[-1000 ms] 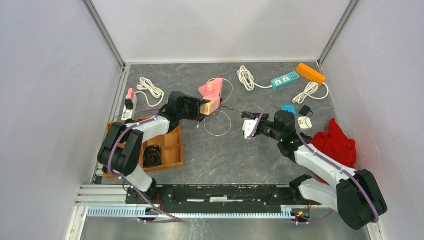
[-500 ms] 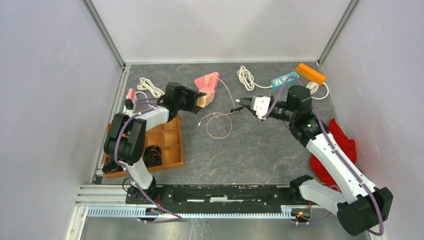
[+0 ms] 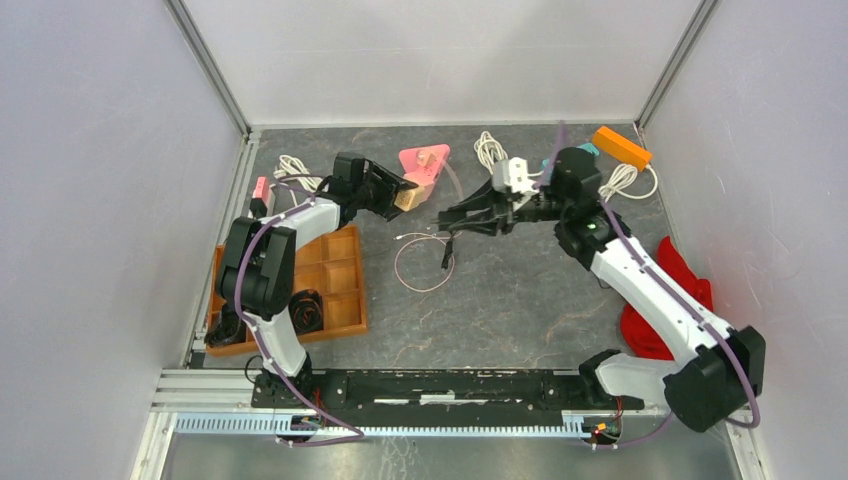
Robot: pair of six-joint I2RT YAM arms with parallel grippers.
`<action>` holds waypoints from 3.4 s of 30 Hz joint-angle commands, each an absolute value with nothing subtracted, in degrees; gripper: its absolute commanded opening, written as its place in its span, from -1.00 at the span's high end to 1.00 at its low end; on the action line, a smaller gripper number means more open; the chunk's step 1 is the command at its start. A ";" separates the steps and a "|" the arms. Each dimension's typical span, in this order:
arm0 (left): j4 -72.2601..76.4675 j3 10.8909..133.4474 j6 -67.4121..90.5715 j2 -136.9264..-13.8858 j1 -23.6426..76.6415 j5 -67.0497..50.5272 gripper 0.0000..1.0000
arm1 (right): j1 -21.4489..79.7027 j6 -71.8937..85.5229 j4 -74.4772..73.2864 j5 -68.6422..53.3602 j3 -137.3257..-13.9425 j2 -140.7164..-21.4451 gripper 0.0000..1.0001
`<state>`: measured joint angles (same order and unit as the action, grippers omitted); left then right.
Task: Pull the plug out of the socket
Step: Place the plug at the center of the board.
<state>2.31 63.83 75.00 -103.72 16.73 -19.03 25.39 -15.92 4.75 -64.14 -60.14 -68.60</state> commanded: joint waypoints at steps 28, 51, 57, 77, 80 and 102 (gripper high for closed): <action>8.53 66.09 47.94 -98.88 15.29 -27.86 0.96 | 1.61 -31.96 -16.42 -47.66 -77.49 -61.86 1.00; 9.14 66.53 47.93 -99.22 15.29 -32.56 0.96 | -12.98 -18.77 14.47 -30.38 -61.39 -93.54 1.00; 9.14 66.71 47.86 -99.68 15.29 -33.24 0.96 | -13.48 -17.89 11.80 -32.19 -63.06 -99.75 0.98; 10.35 66.71 48.08 -100.17 15.29 -35.17 0.96 | -16.61 -15.82 6.76 -32.18 -66.09 -104.25 -0.51; 10.74 66.62 48.23 -100.24 15.29 -35.55 0.96 | -17.36 -15.99 7.74 -33.05 -64.75 -101.59 -0.52; 18.22 65.50 48.75 -100.76 15.80 -42.95 0.96 | -16.01 -12.11 22.06 -61.39 -52.46 -87.54 -0.53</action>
